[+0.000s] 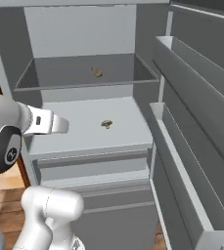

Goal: Retrieve the bottle and the shaker from the cabinet and place them next to the mixing bowl on the counter. Then add garlic from the fridge to the mixing bowl.

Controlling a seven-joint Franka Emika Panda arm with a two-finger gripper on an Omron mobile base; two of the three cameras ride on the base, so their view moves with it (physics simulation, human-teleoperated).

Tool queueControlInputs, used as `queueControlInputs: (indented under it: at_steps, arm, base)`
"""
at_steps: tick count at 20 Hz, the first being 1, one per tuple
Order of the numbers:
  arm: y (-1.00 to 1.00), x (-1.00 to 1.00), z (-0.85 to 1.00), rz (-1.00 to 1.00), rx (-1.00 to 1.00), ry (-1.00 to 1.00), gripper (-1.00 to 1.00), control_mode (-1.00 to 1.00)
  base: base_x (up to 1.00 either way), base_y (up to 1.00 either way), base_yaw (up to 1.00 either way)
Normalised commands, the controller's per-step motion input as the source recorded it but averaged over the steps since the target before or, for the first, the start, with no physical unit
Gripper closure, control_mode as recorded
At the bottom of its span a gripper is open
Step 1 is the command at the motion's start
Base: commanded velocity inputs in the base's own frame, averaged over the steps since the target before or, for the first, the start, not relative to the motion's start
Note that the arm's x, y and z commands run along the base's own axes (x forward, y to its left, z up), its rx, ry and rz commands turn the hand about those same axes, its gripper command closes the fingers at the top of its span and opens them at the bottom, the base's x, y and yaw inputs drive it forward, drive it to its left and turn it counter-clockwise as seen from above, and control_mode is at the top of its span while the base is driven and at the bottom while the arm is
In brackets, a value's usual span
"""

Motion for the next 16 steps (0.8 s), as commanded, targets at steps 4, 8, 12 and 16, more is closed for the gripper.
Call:
queueControlInputs:
  at_steps: [4, 8, 12, 16]
  arm:
    - [0.0, 0.0, 0.0, 0.0, 0.0, 0.0, -1.0, 1.0]
    - [0.0, 0.0, 0.0, 0.0, 0.0, 0.0, -1.0, 1.0]
    - [0.0, 0.0, 0.0, 0.0, 0.0, 0.0, -1.0, 1.0]
    - [0.0, 0.0, 0.0, 0.0, 0.0, 0.0, -1.0, 1.0]
  base:
    - [0.53, -0.04, -0.01]
    - [0.26, -0.2, 0.21]
    - [0.0, -0.21, 0.12]
    - [0.0, 0.0, 0.0]
